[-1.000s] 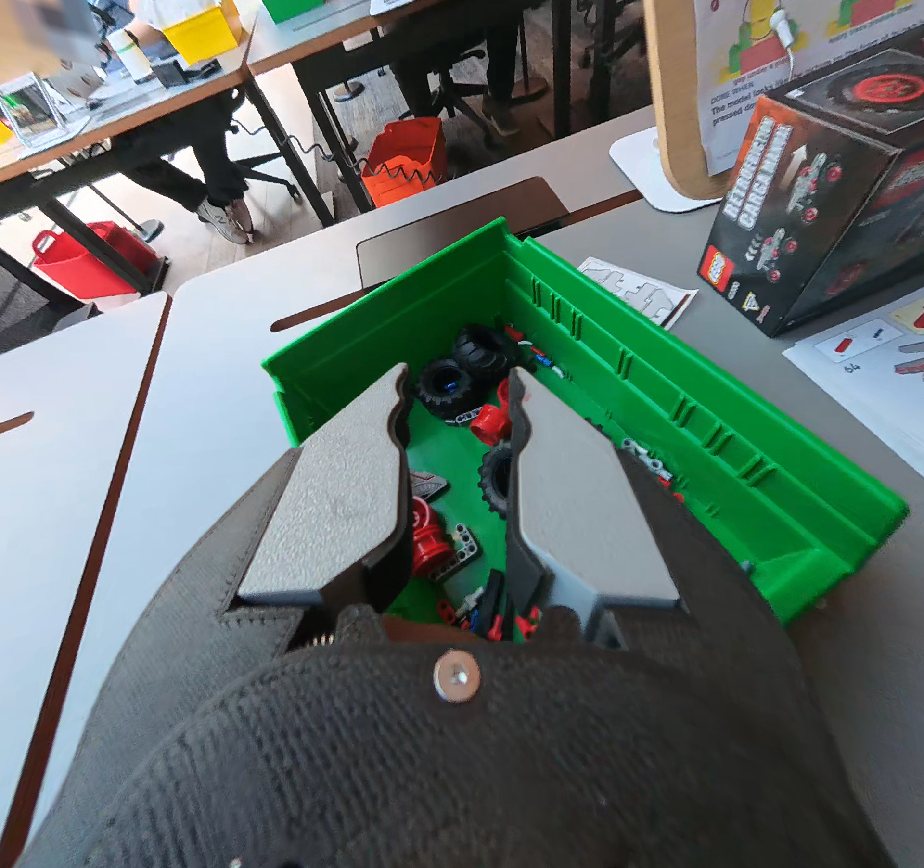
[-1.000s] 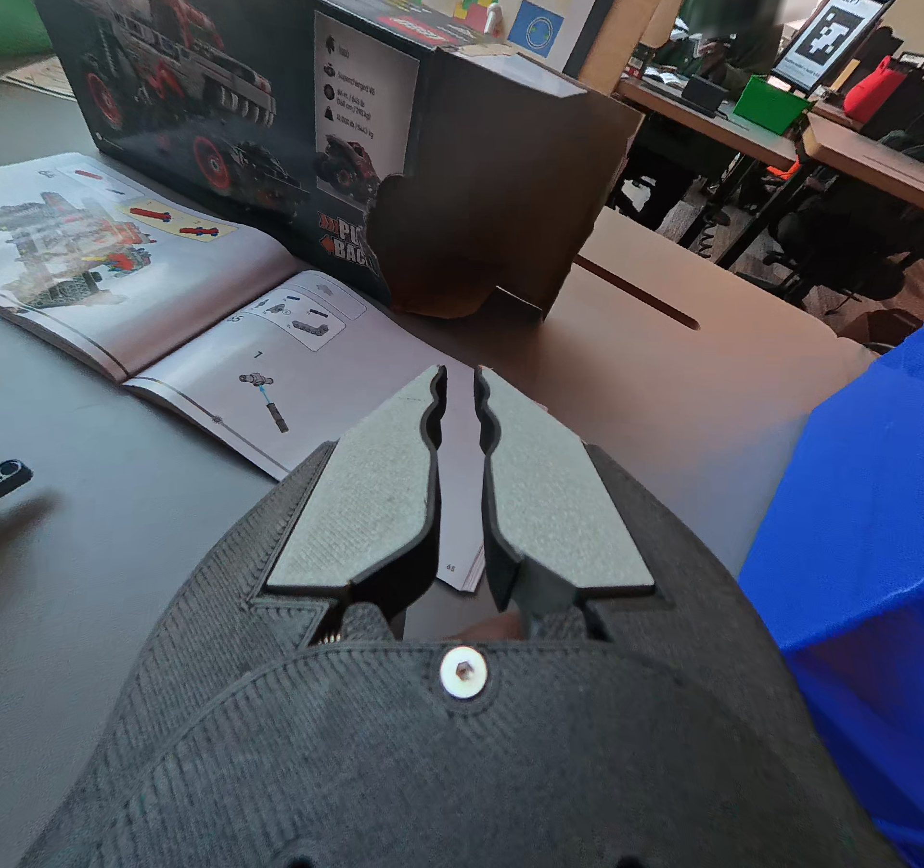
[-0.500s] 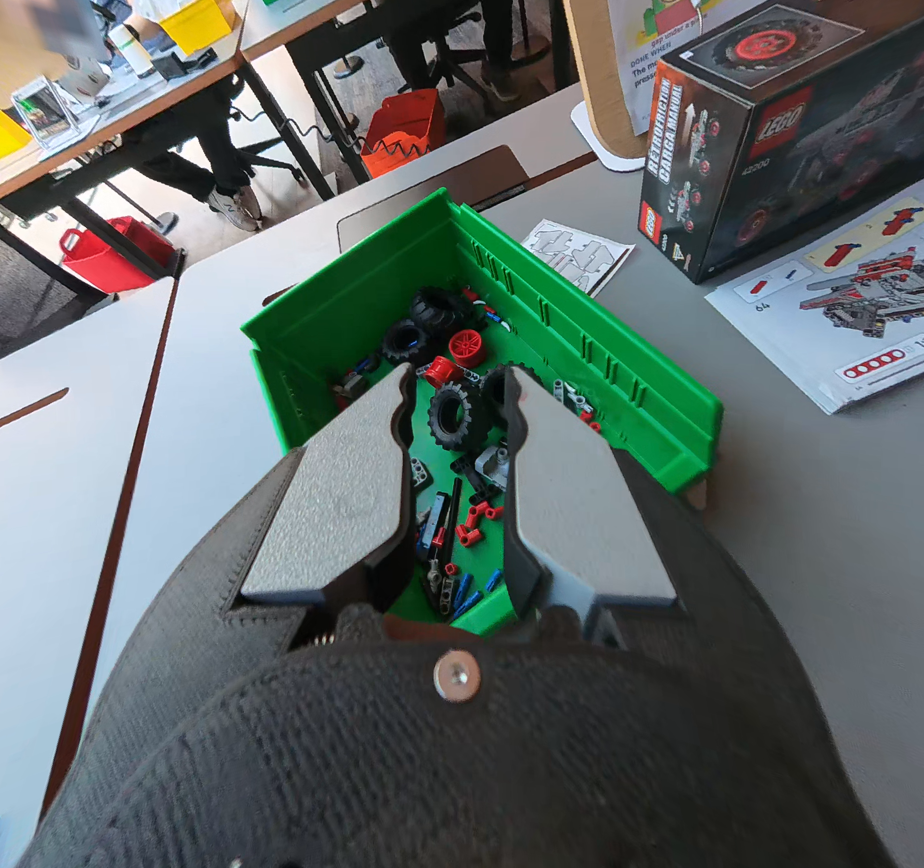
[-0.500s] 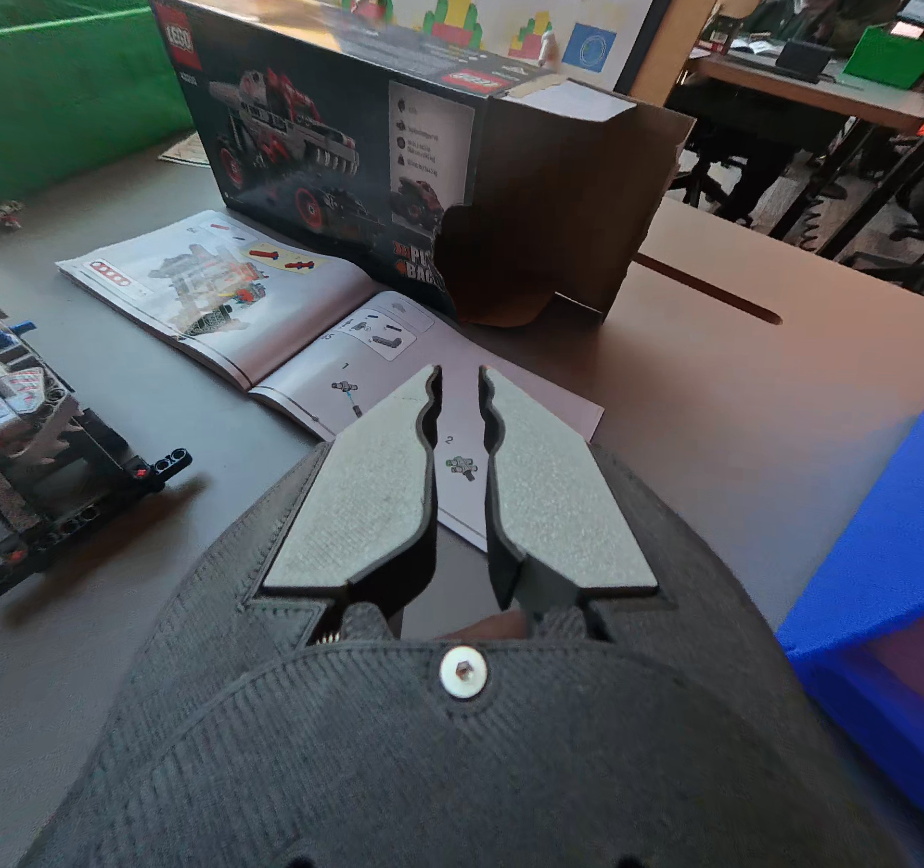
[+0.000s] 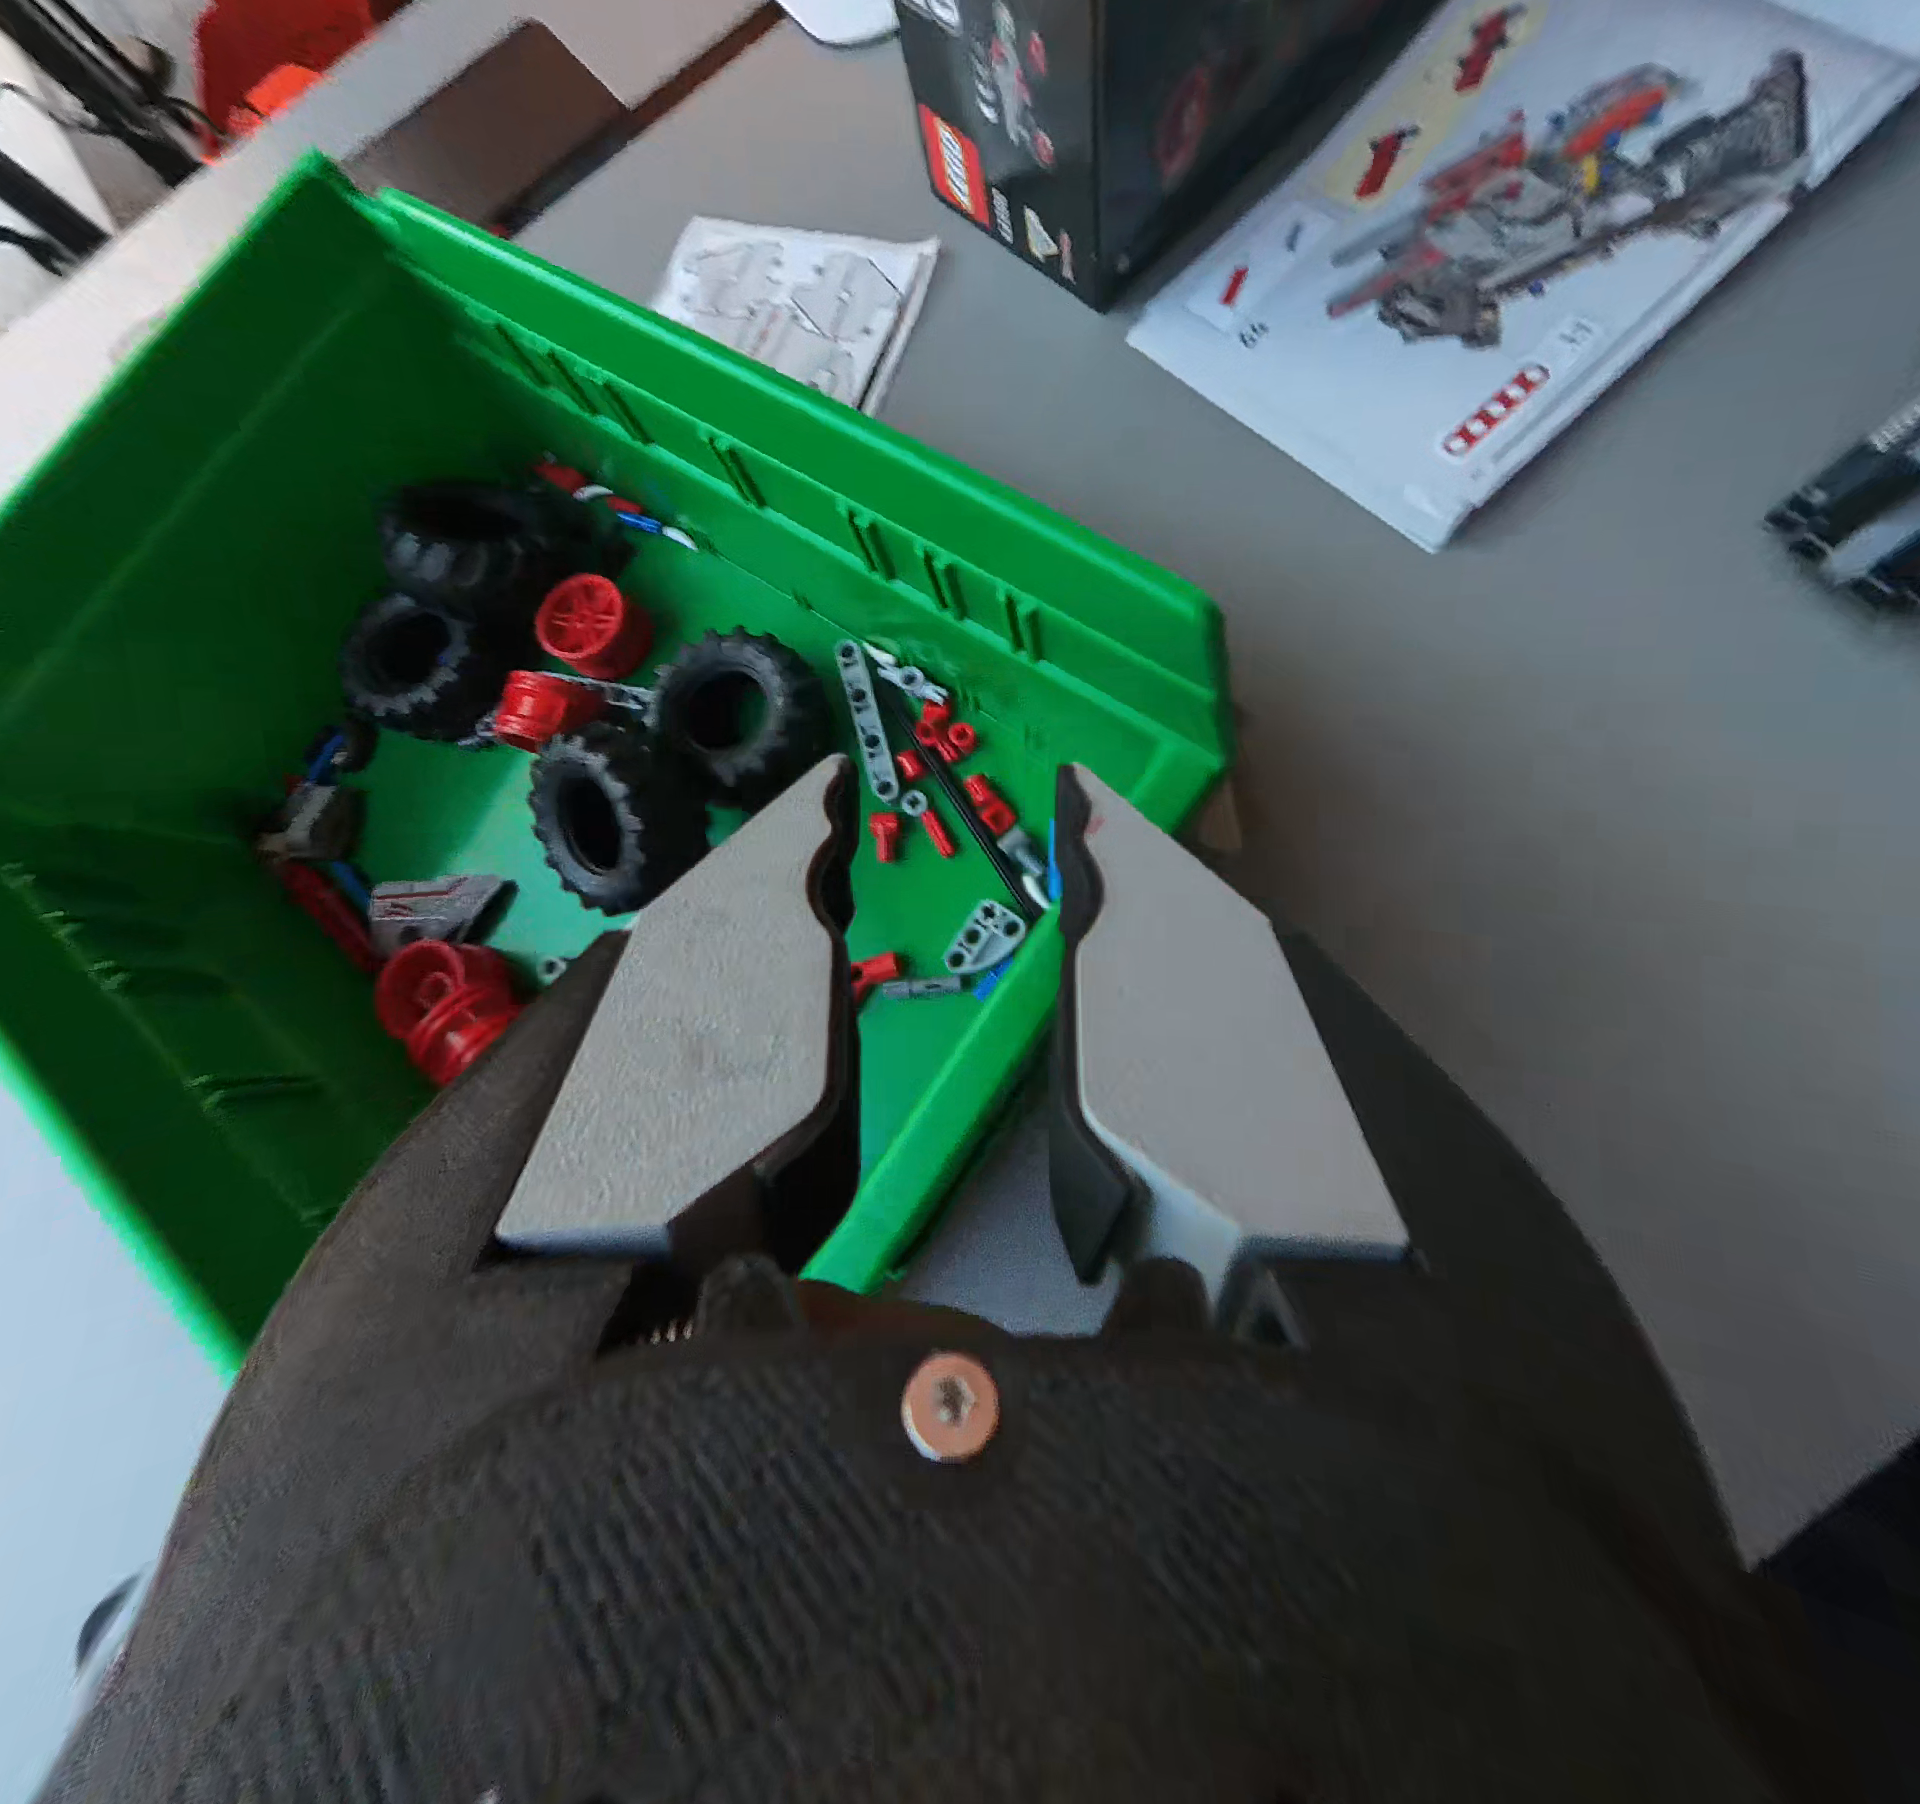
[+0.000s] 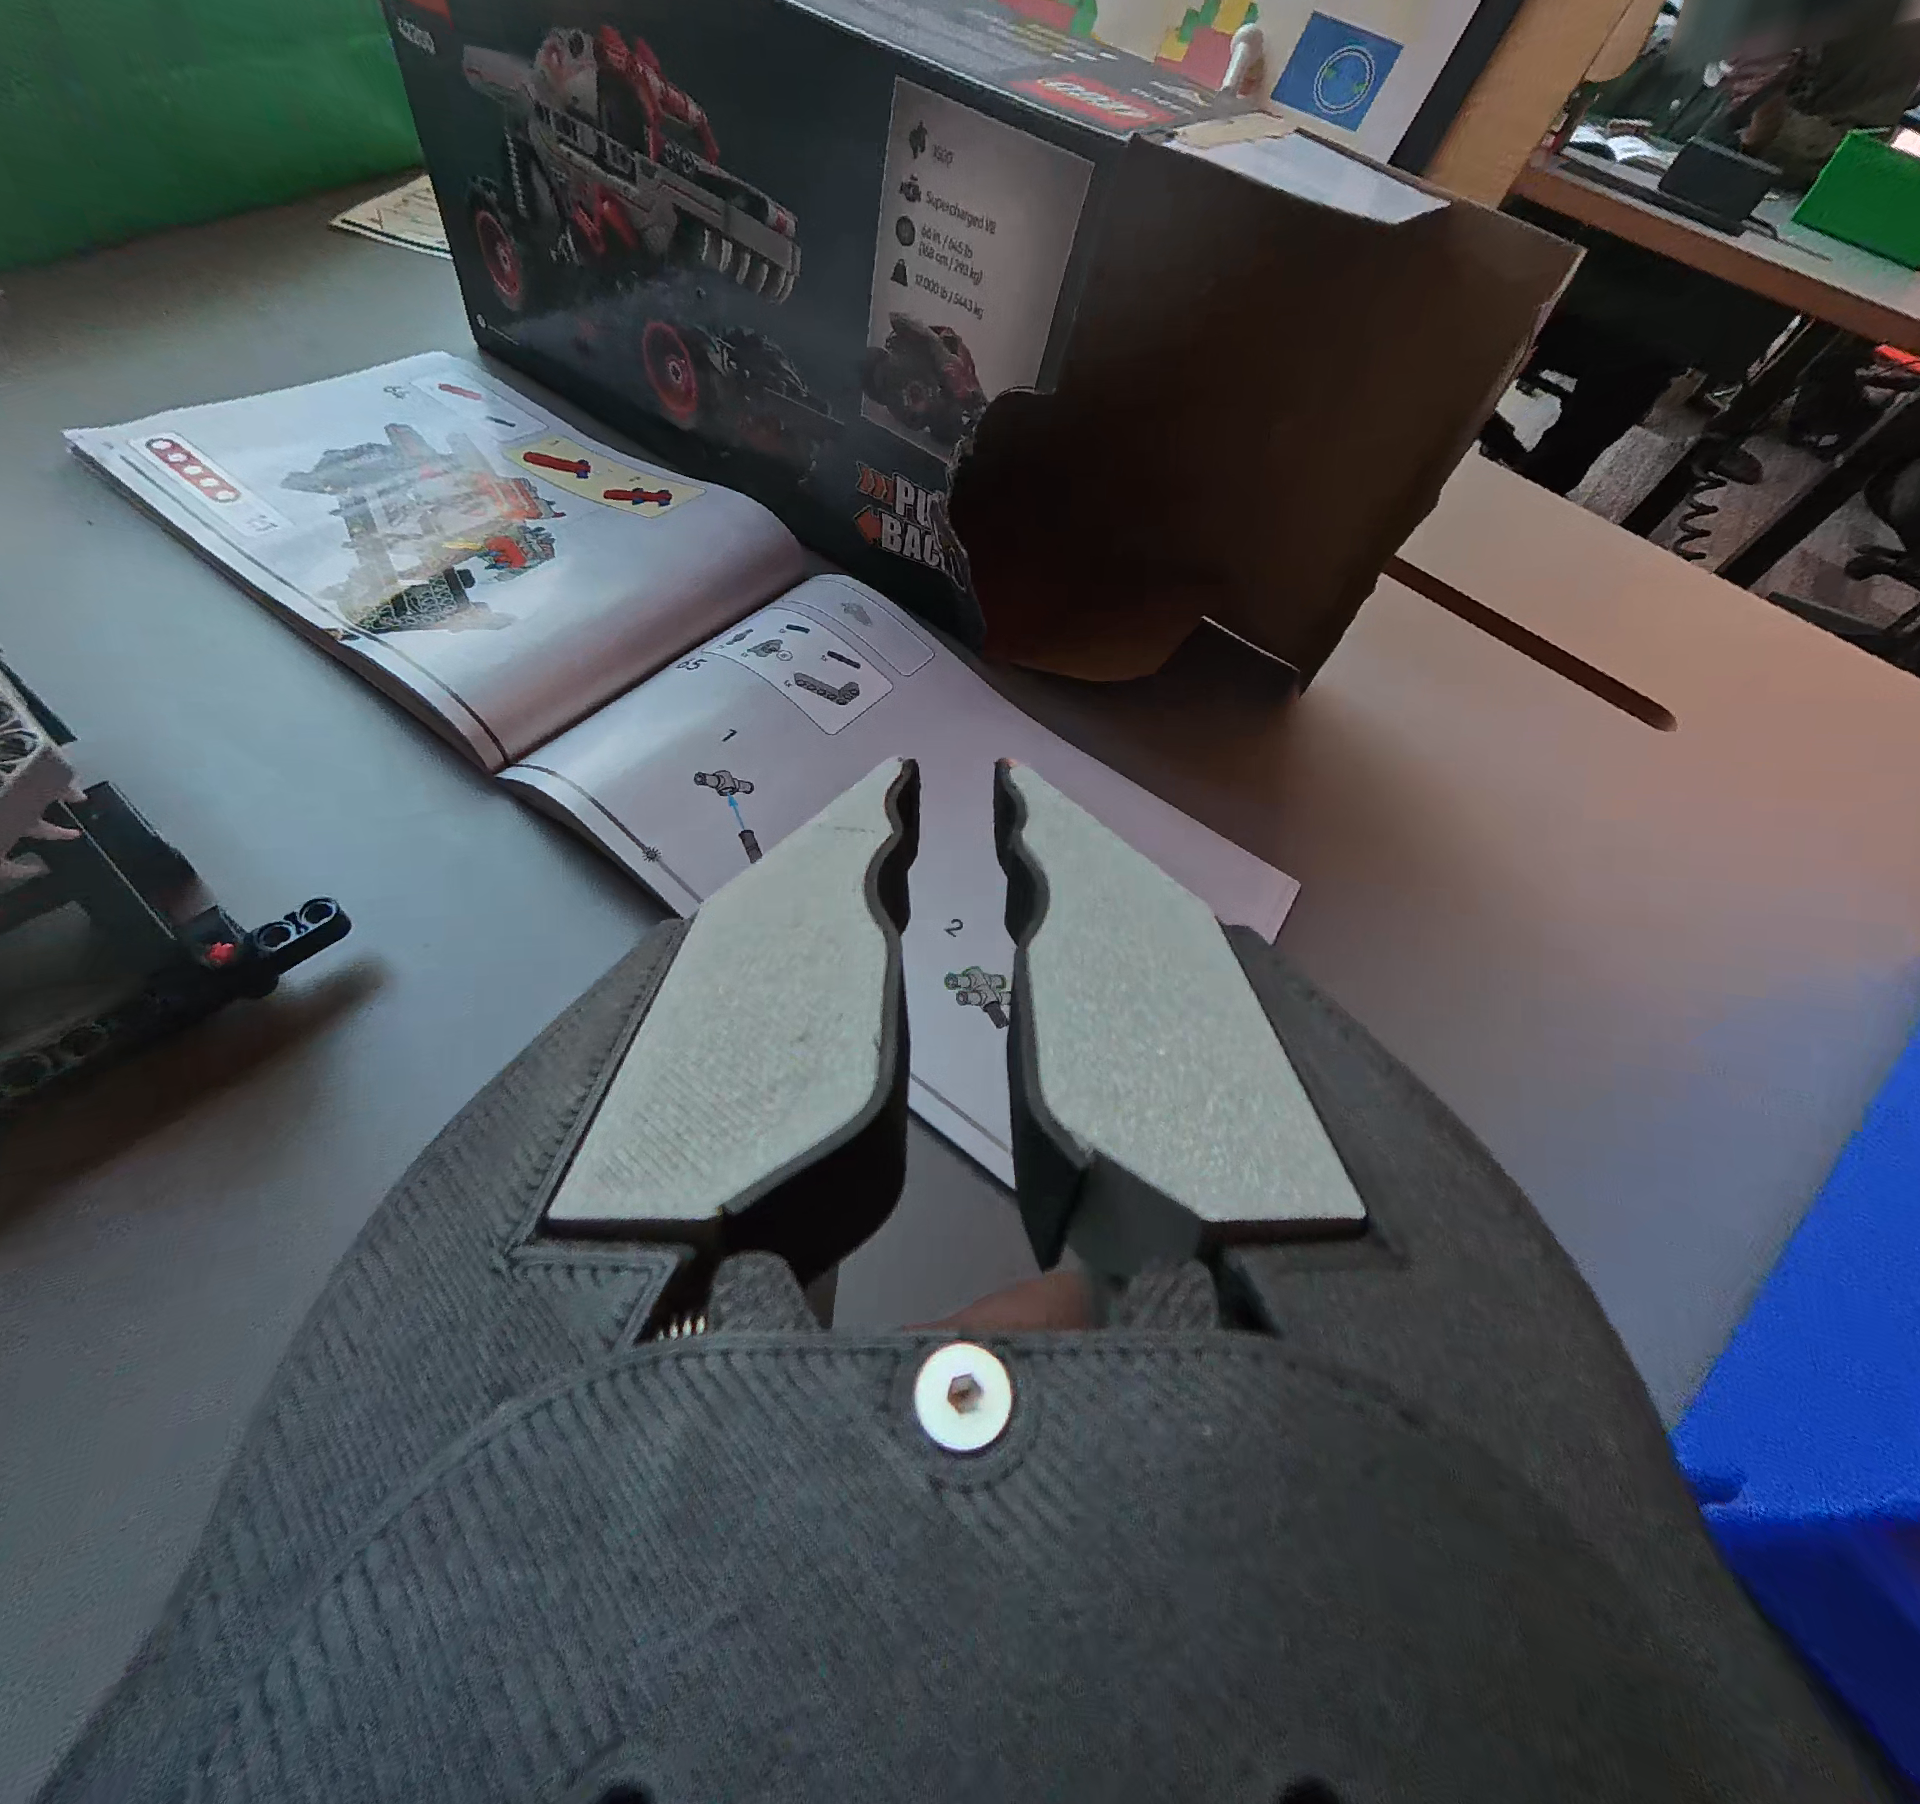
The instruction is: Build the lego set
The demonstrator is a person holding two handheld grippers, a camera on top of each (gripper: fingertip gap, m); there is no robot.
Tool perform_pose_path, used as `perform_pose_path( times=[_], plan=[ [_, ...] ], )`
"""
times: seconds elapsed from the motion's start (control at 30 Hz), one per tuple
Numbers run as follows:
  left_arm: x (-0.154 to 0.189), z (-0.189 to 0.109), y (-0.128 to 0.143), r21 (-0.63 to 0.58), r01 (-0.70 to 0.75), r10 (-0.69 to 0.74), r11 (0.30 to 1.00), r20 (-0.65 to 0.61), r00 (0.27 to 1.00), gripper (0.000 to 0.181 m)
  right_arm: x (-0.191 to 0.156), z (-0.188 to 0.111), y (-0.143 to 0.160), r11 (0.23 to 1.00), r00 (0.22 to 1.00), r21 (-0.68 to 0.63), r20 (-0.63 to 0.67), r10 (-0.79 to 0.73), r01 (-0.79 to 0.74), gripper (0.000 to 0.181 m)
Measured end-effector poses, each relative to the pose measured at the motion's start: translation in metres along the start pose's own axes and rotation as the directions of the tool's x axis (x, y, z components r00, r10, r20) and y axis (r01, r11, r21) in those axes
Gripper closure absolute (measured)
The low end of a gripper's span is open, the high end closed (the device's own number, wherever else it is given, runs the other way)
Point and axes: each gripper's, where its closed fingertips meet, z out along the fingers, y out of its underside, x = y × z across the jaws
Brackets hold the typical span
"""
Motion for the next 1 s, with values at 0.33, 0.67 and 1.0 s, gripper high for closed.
perform_pose_path(
  times=[0.33,0.67,1.0],
  plan=[
    [0.044,0.035,0.049,-0.22,-0.21,0.177,0.952,-0.161,0.971,0.158,0.013,0.009,0.013,0.998,0.998,-0.039,-0.024,0.05,-0.051,0.171],
    [0.136,0.009,0.045,-0.015,-0.301,0.276,0.954,-0.357,0.892,0.163,0.012,0.01,0.016,0.998,0.999,-0.056,-0.041,-0.002,0.0,0.171],
    [0.098,-0.058,0.009,0.217,-0.08,0.121,0.973,-0.183,0.976,0.151,0.004,0.01,0.012,0.995,0.994,-0.036,-0.041,-0.097,0.095,0.17]
  ],
)
